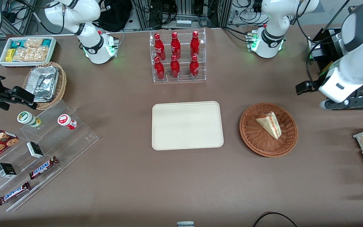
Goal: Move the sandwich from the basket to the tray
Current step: 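Move the left gripper over the wrapped sandwich in the wicker basket and lower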
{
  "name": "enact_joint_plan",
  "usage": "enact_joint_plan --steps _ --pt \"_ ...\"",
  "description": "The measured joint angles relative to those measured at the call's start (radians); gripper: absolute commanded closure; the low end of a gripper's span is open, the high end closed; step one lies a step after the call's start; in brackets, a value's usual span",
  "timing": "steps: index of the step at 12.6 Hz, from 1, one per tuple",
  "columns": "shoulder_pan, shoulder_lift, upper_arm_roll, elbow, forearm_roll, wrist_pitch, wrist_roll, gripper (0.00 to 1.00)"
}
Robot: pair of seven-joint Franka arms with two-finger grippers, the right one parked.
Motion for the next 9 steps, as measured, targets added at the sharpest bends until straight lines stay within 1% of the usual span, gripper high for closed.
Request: enact_joint_plan --steps 9 --pt "-0.015 0.019 -0.009 -0.338 -0.001 0.458 0.0 0.0"
